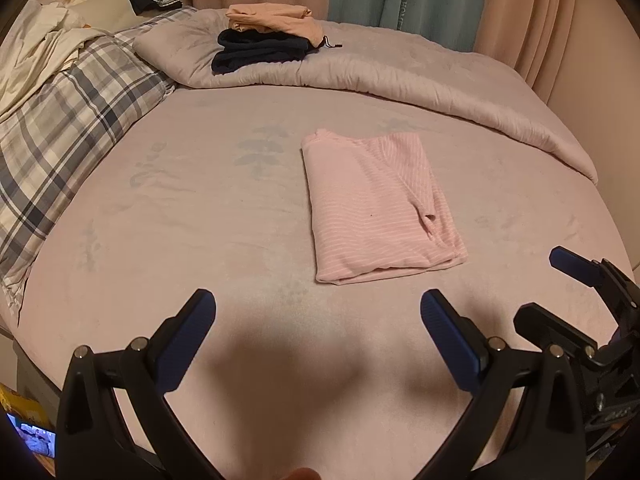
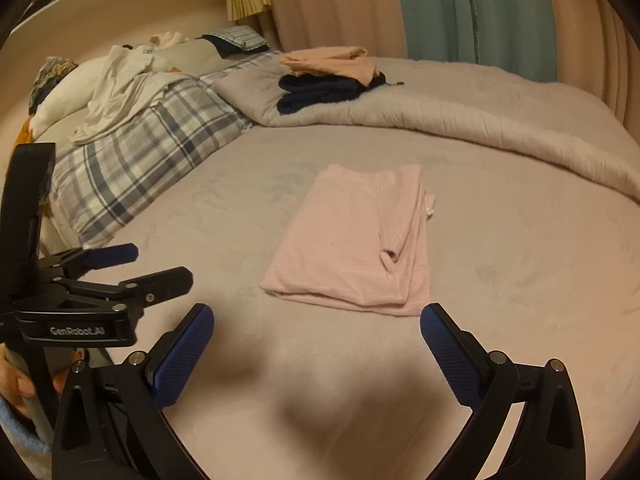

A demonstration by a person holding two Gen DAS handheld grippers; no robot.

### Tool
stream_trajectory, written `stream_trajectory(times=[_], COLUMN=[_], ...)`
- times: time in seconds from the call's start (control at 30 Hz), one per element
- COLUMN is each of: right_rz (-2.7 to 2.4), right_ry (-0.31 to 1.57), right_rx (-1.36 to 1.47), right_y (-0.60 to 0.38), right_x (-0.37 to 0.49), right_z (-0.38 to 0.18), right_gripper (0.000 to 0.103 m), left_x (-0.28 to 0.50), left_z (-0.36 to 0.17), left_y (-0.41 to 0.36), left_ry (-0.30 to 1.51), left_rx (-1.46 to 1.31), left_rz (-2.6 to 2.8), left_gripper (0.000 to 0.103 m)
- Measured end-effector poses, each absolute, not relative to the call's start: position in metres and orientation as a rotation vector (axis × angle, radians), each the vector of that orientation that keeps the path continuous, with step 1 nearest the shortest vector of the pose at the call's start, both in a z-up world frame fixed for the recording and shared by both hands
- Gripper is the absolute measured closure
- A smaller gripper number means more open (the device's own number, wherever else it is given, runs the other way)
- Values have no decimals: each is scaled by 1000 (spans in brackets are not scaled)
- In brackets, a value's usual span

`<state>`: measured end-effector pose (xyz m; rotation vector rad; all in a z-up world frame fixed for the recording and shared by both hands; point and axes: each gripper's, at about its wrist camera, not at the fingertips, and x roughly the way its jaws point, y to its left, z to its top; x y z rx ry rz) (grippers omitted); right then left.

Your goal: Fold small clothes

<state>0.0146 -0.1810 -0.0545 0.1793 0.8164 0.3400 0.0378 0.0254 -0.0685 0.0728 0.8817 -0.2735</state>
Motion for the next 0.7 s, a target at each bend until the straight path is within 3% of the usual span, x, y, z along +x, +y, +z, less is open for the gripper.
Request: stream_trajectory(times=[0.7], right_rz=[357], right_ry=[754], right_rx=[184], right_y=[-176], right_x=[5], right_z=[-36], right_gripper=[1], left_x=[27], left_z=[-52], left_y=[25], left_ry=[834], left_rx=[73], left_rz=[-251], left_gripper=[1])
